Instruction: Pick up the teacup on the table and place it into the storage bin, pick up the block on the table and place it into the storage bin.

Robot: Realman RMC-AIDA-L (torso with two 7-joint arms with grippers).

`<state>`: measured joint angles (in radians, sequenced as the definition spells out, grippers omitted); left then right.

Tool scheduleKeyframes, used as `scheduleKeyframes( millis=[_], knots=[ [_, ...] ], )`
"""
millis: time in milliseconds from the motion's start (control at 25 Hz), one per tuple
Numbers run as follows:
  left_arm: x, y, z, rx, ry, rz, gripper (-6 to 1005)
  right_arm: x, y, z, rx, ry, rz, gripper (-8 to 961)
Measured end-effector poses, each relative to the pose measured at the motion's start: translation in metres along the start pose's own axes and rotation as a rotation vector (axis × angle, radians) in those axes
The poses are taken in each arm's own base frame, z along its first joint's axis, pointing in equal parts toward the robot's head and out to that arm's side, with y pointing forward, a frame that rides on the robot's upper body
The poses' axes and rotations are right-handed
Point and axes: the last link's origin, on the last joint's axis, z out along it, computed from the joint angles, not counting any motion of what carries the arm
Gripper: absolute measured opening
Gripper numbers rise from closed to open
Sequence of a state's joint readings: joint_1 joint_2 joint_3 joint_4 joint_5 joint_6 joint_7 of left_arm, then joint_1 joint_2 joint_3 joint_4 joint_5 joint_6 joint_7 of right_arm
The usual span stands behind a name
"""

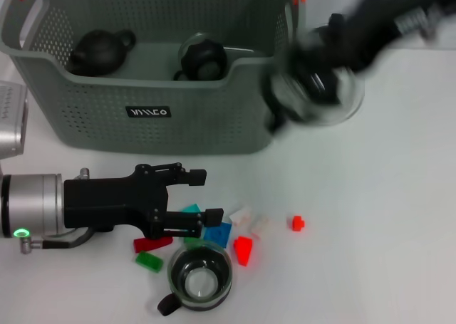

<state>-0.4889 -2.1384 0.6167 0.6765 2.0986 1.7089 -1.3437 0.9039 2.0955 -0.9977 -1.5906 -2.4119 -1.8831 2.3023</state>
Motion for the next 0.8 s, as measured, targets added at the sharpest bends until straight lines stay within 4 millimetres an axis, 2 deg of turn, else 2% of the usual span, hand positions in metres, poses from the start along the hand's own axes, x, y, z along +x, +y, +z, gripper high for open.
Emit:
scheduleKeyframes(
  millis=[160, 200, 240, 280, 360, 600, 800],
  knots=[
    [0.0, 0.0, 0.0, -0.001, 0.001, -0.002, 828, -0.042, -0.018, -0.01, 0.101, -0.208, -0.002, 61],
    [0.0, 0.0, 0.0, -0.001, 0.001, -0.002, 828, -0.049, -0.024, -0.01, 0.123, -0.243, 0.007, 61],
    [0.0, 0.0, 0.0, -0.002, 0.001, -0.002, 828, -0.062, -0.039, -0.002, 0.165, -0.283, 0.032, 61],
    [0.0, 0.0, 0.0, -0.001, 0.001, -0.003, 828, -0.062, -0.039, -0.002, 0.165, -0.283, 0.032, 61],
    [0.0, 0.0, 0.0, -0.002, 0.001, -0.004, 827, -0.067, -0.053, 0.013, 0.182, -0.271, 0.057, 62],
    [-0.001, 0.001, 0.001, -0.007, 0.004, -0.009, 827, -0.064, -0.088, 0.07, 0.218, -0.181, 0.098, 63],
    [0.001, 0.001, 0.002, -0.012, 0.004, -0.007, 827, -0.054, -0.099, 0.109, 0.279, -0.121, 0.088, 64]
  ],
)
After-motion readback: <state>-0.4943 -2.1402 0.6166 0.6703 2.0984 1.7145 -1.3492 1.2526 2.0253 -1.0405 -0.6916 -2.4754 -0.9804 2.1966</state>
